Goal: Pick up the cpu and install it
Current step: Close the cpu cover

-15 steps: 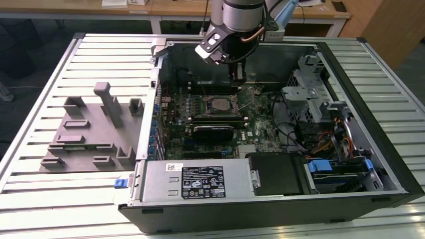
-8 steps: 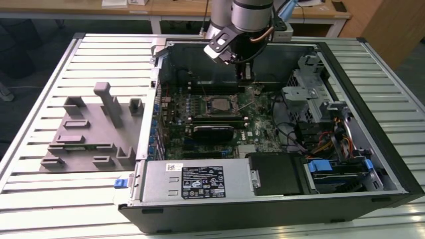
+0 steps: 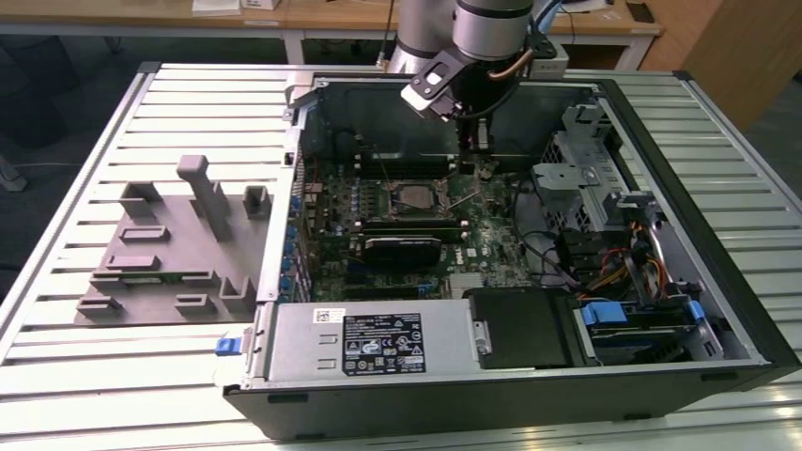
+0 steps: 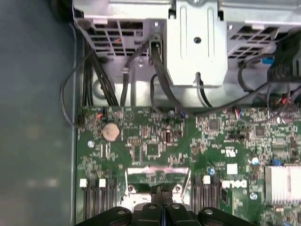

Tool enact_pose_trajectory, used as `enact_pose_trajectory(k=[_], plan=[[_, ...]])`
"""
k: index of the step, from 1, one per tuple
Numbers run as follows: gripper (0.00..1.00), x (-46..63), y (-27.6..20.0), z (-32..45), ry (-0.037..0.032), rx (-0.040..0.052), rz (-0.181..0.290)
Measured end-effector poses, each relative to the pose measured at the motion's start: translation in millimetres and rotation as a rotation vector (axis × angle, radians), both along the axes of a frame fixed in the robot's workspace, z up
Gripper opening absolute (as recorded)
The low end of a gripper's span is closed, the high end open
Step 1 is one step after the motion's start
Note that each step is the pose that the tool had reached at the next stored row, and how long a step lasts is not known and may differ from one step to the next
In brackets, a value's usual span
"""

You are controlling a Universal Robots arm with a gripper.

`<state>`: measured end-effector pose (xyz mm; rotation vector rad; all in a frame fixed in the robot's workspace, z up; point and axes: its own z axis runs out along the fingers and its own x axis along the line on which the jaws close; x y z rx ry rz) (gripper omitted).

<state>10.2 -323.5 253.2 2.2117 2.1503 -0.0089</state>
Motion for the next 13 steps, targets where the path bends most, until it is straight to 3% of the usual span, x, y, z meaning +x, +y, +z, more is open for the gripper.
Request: enact_pose_trajectory(k=[13], plan=[[0.11, 27.3, 0.7, 0.0, 0.0005, 0.0000, 0.000]])
